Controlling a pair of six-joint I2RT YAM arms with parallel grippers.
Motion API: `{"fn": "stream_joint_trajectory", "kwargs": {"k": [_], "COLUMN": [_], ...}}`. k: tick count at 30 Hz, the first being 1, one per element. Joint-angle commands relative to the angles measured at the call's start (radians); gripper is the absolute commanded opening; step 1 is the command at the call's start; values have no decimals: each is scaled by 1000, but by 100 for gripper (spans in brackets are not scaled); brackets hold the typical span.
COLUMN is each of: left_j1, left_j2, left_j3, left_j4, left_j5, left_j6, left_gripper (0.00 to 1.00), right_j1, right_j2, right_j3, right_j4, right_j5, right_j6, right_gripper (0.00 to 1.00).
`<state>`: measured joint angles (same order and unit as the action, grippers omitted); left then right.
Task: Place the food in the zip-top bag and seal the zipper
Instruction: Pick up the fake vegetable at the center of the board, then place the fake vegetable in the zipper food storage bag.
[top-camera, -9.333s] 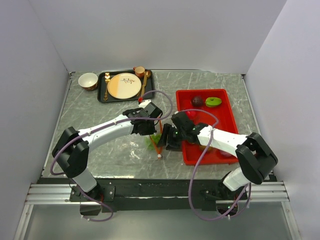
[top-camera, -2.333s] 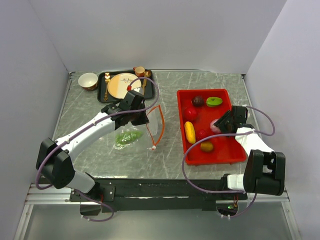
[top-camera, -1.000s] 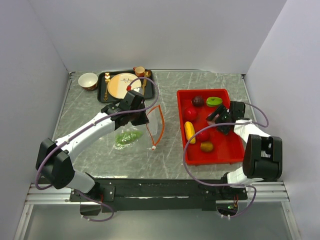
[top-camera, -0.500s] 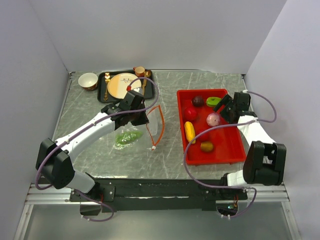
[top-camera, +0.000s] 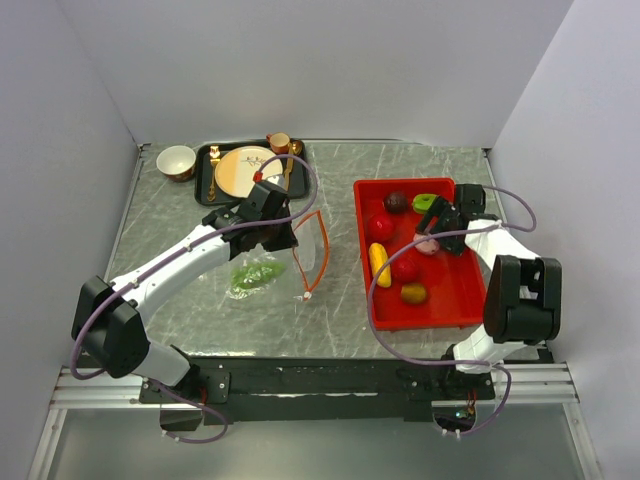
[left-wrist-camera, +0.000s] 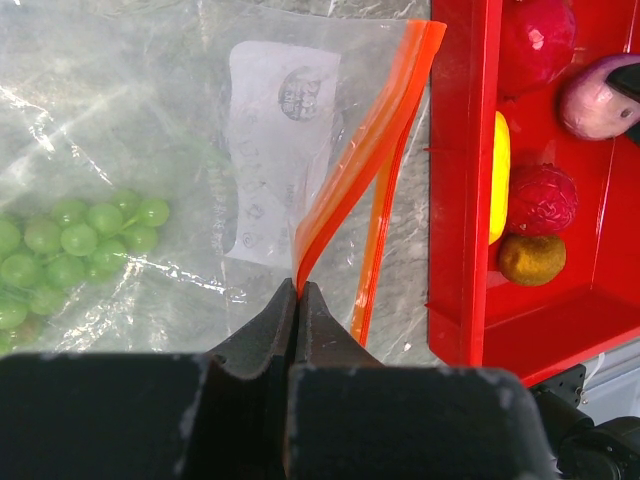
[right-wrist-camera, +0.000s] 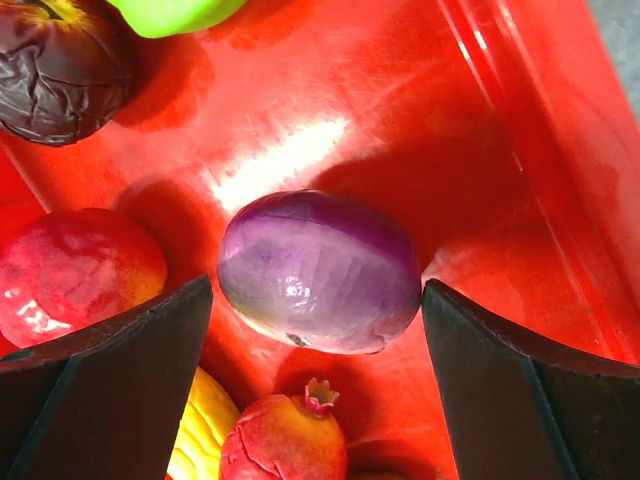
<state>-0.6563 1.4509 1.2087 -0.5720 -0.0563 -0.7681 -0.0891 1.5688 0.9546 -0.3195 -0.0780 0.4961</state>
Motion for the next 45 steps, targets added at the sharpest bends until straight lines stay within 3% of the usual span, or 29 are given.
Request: {"fn": "stream_joint_trajectory", "kwargs": {"k": [1,11,17,26,33,45], "left_j1": [-6,-6,-6,-6,-8,-22], "left_j2": [-32,-37,-38,-44,-41,-60], "left_j3": [17,14,12,2,6,20], "left_j4": [12,12,8,17,18,29], "left_j5": [1,3,-2,9,13,16], "left_j6": [9,6,10,6,3,-19], "left_gripper": [1,1,1,1,1,1], "right_j1": [8,6,9,12,81,400], "right_j2": [28,-12,-119,-297,-400,-366], "right_j3": [52,19,-14,-46,-62,-22], "right_j4": [8,33,51,22,29,112], "right_j5": [-12,-54,-82,-134,-212,-235], "right_j6": [-14,-13,-11,-1,47,170], "right_gripper": [91,60,51,50,50,50]}}
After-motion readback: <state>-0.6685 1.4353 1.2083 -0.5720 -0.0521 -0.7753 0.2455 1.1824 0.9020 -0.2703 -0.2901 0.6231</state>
